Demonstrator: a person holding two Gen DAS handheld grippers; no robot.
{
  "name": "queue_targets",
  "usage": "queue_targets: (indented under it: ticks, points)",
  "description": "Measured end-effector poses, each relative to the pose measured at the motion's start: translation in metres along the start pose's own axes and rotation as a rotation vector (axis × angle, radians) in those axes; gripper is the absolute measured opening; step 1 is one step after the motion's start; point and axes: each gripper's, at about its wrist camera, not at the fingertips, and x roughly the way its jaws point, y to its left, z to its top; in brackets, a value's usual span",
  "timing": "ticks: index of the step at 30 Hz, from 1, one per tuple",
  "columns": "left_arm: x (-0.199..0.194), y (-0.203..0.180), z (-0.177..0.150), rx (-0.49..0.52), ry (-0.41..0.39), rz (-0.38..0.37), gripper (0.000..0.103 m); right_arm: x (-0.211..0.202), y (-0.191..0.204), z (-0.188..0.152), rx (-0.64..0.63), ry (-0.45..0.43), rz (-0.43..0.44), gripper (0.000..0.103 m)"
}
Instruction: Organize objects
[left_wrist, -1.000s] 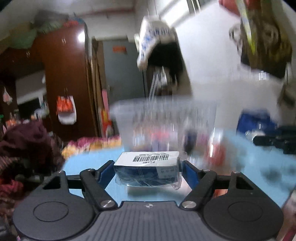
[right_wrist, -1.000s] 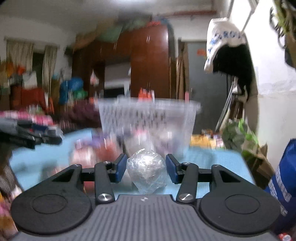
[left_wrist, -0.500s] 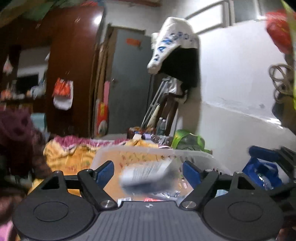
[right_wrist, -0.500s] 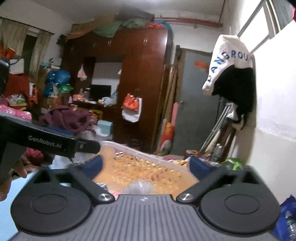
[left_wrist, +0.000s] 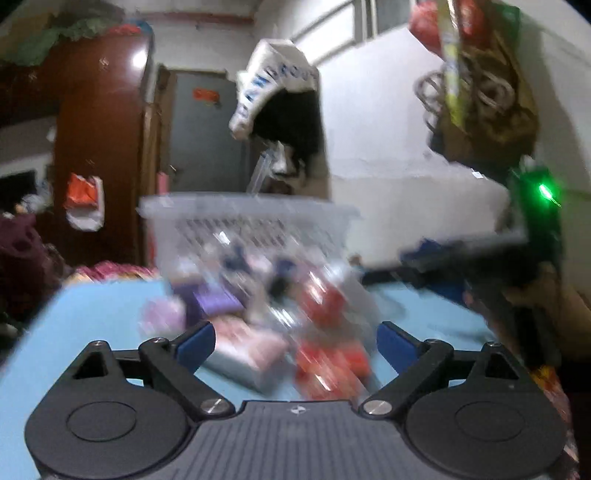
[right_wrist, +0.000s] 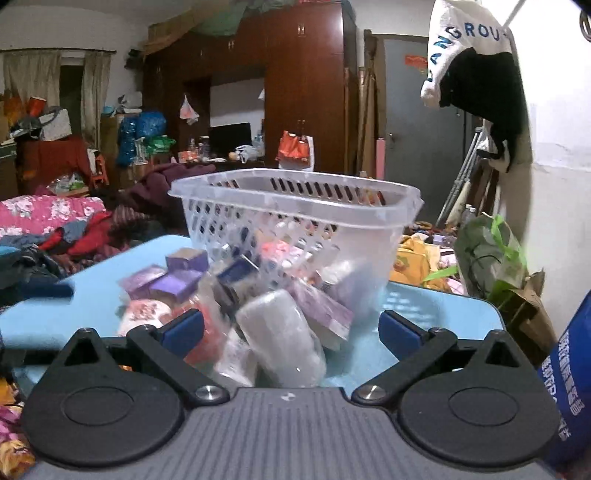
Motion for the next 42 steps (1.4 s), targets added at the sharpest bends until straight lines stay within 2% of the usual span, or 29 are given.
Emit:
queue_targets:
  ticks: [3,4,10,11,12,15,18,20,24,30,35,42]
  points:
    - [0.006,-0.006,-0.010,0.009,0.022,0.014,0.096,0.004,0.005,-0.004,-0.011,0.029,0.007,0.076]
    - [0.009,-0.007,-0.012,0.015,0.028,0.024,0.095,0.008,0.007,-0.004,-0.025,0.043,0.001,0.073]
    - [0.022,-0.019,-0.021,0.041,0.054,0.033,0.095,0.025,0.016,-0.015,-0.084,0.099,-0.007,0.072]
    - [0.022,-0.020,-0.022,0.049,0.054,0.038,0.095,0.025,0.016,-0.014,-0.087,0.096,-0.014,0.069]
    - [0.022,-0.022,-0.023,0.057,0.052,0.043,0.095,0.023,0.014,-0.015,-0.080,0.094,-0.011,0.055]
    - [0.022,-0.024,-0.026,0.075,0.047,0.059,0.093,0.014,0.010,-0.020,-0.038,0.081,0.004,0.055]
    - [0.022,-0.024,-0.029,0.080,0.048,0.063,0.071,0.002,0.005,-0.024,0.000,0.051,0.007,0.055]
    - [0.021,-0.022,-0.031,0.079,0.039,0.060,0.047,-0.005,0.004,-0.024,0.019,0.026,0.015,0.055]
    - [0.011,-0.017,-0.034,0.065,-0.019,0.089,0.046,-0.021,0.007,-0.031,0.048,-0.017,0.021,0.055]
    - [-0.006,-0.002,-0.032,0.028,-0.080,0.089,0.045,-0.032,0.000,-0.041,0.132,-0.086,0.038,0.055]
    - [-0.010,0.009,-0.034,0.012,-0.095,0.088,0.045,-0.024,-0.004,-0.048,0.171,-0.090,0.055,0.055]
    - [-0.017,0.018,-0.035,0.009,-0.118,0.092,0.045,-0.030,-0.002,-0.053,0.165,-0.144,0.032,0.055]
